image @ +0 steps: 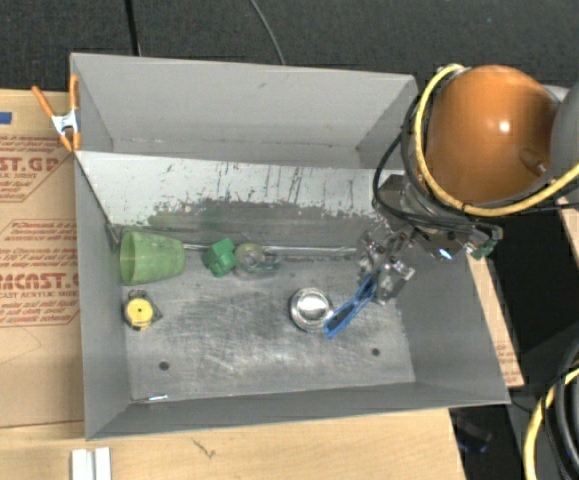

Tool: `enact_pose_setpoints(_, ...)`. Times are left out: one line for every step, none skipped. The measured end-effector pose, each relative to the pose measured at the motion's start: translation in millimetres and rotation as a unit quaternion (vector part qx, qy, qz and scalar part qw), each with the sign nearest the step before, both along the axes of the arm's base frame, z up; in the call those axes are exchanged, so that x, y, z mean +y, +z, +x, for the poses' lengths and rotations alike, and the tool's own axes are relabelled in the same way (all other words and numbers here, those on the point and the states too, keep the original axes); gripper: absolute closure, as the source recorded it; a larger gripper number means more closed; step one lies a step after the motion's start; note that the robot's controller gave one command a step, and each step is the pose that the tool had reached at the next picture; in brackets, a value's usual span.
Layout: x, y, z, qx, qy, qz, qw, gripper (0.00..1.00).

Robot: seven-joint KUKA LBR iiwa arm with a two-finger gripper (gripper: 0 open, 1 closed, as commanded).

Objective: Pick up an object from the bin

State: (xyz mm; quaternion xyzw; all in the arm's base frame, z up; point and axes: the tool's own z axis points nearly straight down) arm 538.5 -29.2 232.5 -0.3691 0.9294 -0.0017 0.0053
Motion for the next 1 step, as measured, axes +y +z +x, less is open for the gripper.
enact_pose_setpoints(36.0,62.2,-21.9,0.0023,0.114,0.0,0.9935,1.0)
